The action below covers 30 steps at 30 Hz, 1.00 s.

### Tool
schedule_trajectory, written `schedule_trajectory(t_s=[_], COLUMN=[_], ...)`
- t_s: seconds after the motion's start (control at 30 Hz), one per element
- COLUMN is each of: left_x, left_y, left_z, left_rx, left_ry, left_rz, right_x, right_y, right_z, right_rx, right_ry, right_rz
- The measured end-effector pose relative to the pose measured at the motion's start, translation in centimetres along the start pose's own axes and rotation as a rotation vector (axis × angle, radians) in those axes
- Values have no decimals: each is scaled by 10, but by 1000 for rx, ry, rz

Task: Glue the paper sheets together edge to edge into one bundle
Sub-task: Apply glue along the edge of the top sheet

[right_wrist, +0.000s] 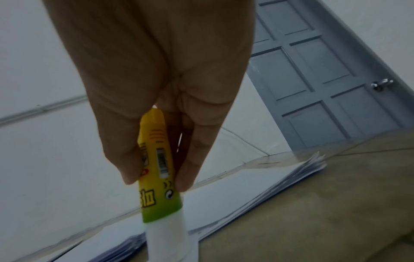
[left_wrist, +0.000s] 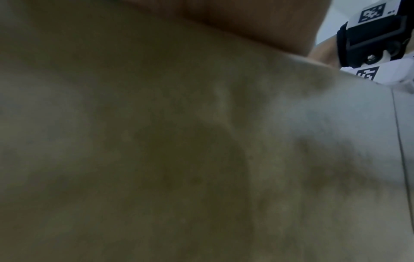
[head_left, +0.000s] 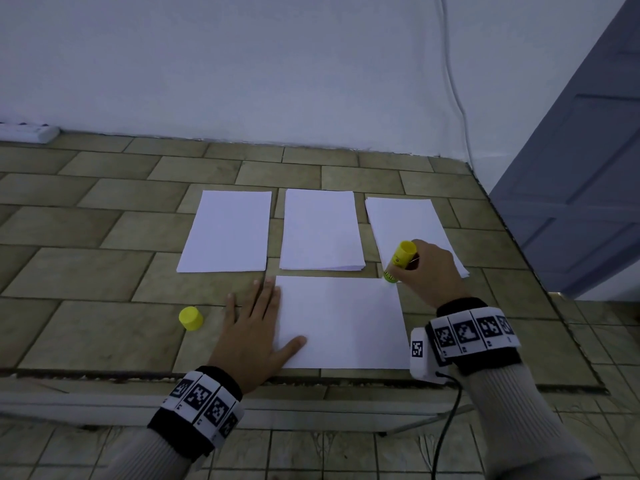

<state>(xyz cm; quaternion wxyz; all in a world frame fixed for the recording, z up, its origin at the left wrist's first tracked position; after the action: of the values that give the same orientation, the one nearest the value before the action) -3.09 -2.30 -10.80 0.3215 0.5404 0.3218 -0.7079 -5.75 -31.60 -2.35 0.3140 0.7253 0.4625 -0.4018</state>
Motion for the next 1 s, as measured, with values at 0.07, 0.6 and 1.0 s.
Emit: schedule_trajectory(t_s=[0.07, 0.6, 1.0], left_x=[-1, 0, 1], left_y=[0, -1, -2], left_z=[-1, -3, -4], left_rx=[-2, 13, 19], left_ry=[-7, -10, -19], left_rz=[-18, -3, 0], right_x=[-2, 72, 57], right_y=[-2, -46, -49], right_z=[-2, -131, -103], right_rx=[4, -391, -333], right_ry=[69, 289, 236], right_rz=[42, -245, -234])
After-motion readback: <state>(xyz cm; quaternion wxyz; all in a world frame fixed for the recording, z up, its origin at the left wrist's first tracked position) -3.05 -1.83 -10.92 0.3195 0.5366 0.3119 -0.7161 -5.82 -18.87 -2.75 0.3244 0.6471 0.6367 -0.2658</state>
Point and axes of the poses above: each hand's wrist, its own y-axis towards the middle knuckle, its own x-axis out of the palm, z = x × y, the point moved 4 cm from there along y, towards the middle knuckle, and after that the axes turned 4 degrees about -y, right-handed, at the moved point
